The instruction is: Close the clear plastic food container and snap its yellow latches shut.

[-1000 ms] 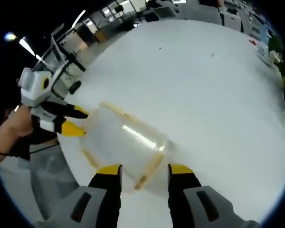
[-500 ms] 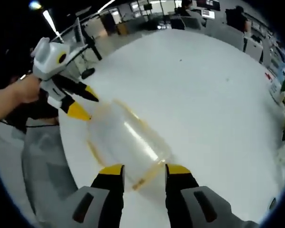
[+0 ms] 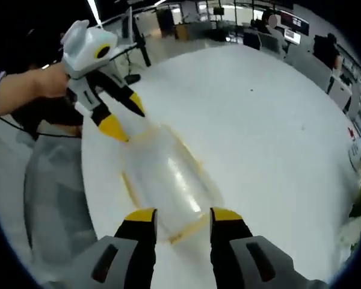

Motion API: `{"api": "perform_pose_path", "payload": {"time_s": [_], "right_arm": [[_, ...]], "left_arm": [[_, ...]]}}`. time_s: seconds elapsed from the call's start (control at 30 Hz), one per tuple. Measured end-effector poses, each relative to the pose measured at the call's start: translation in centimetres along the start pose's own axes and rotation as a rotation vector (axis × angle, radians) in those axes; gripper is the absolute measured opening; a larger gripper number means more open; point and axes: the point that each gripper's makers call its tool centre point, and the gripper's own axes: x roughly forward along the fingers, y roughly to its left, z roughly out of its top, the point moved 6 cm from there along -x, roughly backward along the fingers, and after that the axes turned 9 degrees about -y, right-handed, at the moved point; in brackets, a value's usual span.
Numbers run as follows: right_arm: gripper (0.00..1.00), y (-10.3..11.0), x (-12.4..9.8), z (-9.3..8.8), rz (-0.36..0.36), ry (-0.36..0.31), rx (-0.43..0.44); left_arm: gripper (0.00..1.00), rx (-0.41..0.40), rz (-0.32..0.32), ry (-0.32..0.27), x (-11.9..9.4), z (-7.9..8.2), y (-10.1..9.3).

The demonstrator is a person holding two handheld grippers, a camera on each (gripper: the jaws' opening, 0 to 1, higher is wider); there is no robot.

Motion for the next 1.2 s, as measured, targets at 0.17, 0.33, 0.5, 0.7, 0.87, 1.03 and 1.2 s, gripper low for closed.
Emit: {"api": "perform_pose_path", "payload": {"time_s": [0.17,0.33,0.5,0.7,0.87,1.03,1.2], "right_arm": [[0.33,0.2,0.0,0.3,0.024,0.001,-0.051],[0.33,0.4,0.2,0.5,0.042,0.007,-0.082],[0.33,0.6,0.5,0.5,0.063,0.02,-0.116],[0.32,0.7,0.6,0.7,0.078,0.02,-0.147],[0.31,0.8,0.8,0.9,0.088,0.02,-0.173],[0.31,1.0,0.9,1.1,0.094,0.017,-0.18],[0.32,1.1,1.2,1.3,0.103,0.01,-0.188]], "left_arm": [[0.38,0.082,-0.049,0.003,0.0,0.6,-0.5],[0.38,0.189,-0.082,0.02,0.0,1.0,-0.7],[0.37,0.272,-0.11,0.016,0.1,1.4,-1.0],[0.38,0.35,-0.163,0.03,0.3,1.4,-1.6],[0.38,0.407,-0.202,0.02,0.6,1.8,-2.0],[0.37,0.43,-0.208,0.016,0.7,2.0,-2.0],[0.37,0.448,-0.224,0.011,1.1,2.3,-2.5]]}}
